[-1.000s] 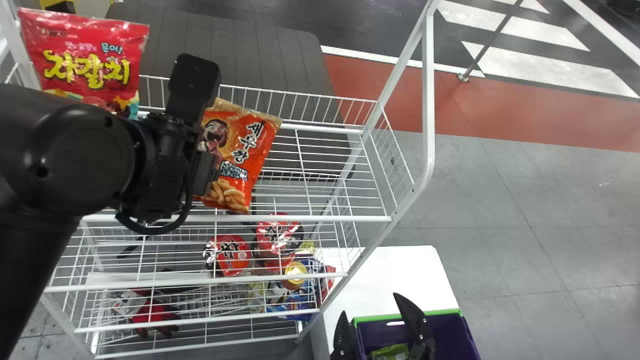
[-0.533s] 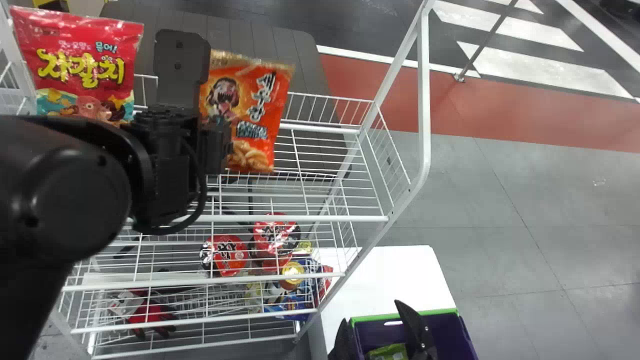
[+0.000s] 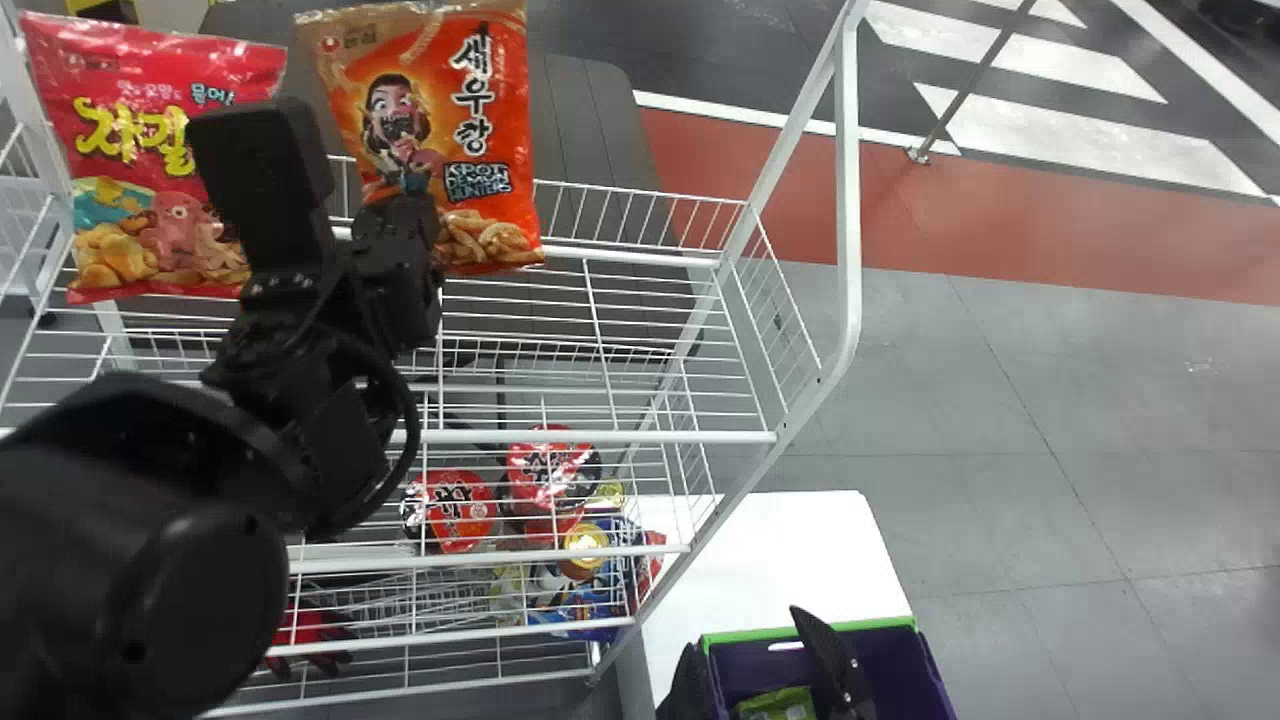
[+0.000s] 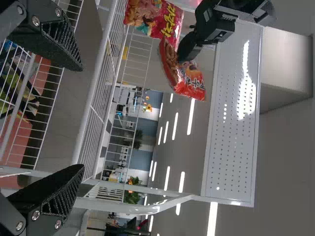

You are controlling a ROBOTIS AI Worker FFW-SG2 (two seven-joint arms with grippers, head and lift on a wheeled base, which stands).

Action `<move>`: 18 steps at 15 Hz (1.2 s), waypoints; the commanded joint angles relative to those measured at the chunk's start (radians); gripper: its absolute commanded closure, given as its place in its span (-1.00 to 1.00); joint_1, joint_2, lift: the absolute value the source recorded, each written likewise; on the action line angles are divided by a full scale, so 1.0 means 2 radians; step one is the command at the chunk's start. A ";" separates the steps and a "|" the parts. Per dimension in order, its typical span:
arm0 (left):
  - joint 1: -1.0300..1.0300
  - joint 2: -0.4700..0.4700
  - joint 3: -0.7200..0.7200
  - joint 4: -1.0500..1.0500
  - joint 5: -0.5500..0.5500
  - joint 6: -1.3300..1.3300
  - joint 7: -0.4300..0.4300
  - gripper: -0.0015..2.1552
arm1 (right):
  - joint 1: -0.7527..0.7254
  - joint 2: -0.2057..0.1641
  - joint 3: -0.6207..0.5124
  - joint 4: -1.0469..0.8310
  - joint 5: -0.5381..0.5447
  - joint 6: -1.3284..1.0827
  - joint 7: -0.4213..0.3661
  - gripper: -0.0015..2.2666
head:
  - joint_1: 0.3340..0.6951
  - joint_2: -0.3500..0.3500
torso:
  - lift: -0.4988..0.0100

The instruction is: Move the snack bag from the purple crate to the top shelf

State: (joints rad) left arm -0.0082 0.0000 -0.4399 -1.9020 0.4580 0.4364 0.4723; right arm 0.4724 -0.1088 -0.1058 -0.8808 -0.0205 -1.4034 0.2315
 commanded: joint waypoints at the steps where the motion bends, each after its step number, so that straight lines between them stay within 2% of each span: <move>1: 0.009 -0.001 0.000 0.015 -0.021 -0.030 0.000 0.46 | 0.002 0.001 0.000 -0.004 -0.001 0.000 0.000 -0.89 | 1.00 -0.98 | 0.96; 6: 0.023 -0.001 -0.014 0.073 -0.040 -0.163 -0.002 0.46 | 0.019 0.002 0.002 -0.042 -0.017 0.023 0.001 -0.89 | 1.00 -0.91 | 0.96; 10: 0.023 -0.001 -0.036 0.136 -0.066 -0.278 -0.010 0.45 | 0.053 0.007 0.006 -0.126 -0.036 0.143 0.001 -0.89 | 1.00 -0.92 | 0.96; 12: 0.023 -0.001 -0.039 0.146 -0.072 -0.280 -0.011 0.45 | 0.078 0.011 0.009 -0.185 -0.040 0.209 0.001 -0.90 | 1.00 -0.92 | 0.96; 18: -0.002 -0.001 -0.069 0.222 -0.092 -0.340 0.001 0.45 | 0.087 0.012 0.008 -0.214 -0.041 0.266 -0.001 -0.90 | 1.00 -0.96 | 0.96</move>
State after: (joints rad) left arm 0.0110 0.0000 -0.5583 -1.5178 0.2793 -0.1900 0.4663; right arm 0.6425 -0.0844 -0.0887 -1.3021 -0.1027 -0.8802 0.2290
